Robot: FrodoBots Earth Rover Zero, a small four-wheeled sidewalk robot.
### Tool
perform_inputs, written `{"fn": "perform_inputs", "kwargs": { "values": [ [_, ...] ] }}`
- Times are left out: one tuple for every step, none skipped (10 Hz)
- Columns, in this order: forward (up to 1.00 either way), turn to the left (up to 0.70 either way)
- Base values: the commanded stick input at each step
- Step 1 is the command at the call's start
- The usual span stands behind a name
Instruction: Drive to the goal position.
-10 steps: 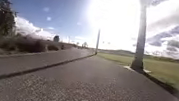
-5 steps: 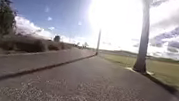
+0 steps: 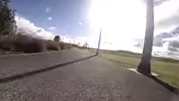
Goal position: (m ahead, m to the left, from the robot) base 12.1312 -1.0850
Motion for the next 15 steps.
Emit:
{"fn": "perform_inputs", "kwargs": {
  "values": [
    [0.70, 0.00],
    [0.70, 0.00],
    [0.70, 0.00],
    [0.70, 0.00],
    [0.70, 0.00],
    [0.70, 0.00],
    [0.70, 0.29],
    [0.70, 0.21],
    [0.70, 0.00],
    [0.70, 0.00],
    [0.70, 0.00],
    [0.70, 0.00],
    [0.70, 0.00],
    [0.70, 0.00],
    [0.70, 0.00]
  ]
}}
